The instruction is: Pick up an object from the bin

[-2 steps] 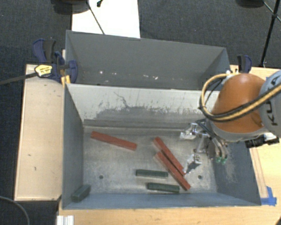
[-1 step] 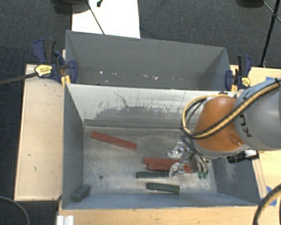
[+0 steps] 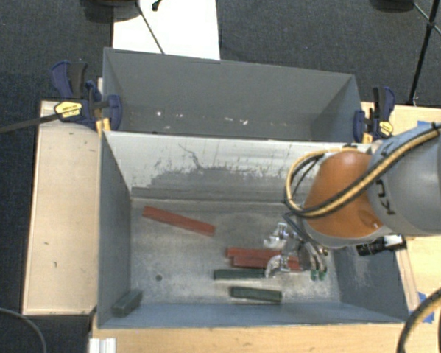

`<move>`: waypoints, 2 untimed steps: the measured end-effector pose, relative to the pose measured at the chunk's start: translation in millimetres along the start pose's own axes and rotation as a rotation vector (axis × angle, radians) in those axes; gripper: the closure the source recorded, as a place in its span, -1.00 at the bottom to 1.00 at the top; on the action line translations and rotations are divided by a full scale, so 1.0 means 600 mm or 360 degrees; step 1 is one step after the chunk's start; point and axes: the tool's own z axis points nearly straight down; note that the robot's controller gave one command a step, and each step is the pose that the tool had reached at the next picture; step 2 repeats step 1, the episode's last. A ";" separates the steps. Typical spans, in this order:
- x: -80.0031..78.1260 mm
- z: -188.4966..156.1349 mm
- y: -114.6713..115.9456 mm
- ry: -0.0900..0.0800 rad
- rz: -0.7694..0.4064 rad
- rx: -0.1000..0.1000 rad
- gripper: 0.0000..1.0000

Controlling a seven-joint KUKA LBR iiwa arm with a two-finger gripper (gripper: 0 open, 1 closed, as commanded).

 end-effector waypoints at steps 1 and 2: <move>0.013 -0.297 -0.022 0.0009 0.0046 0.0000 1.00; 0.013 -0.297 -0.022 0.0009 0.0046 0.0000 1.00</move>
Offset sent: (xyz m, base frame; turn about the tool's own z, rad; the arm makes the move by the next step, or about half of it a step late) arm 0.0000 0.0000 0.0000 0.0000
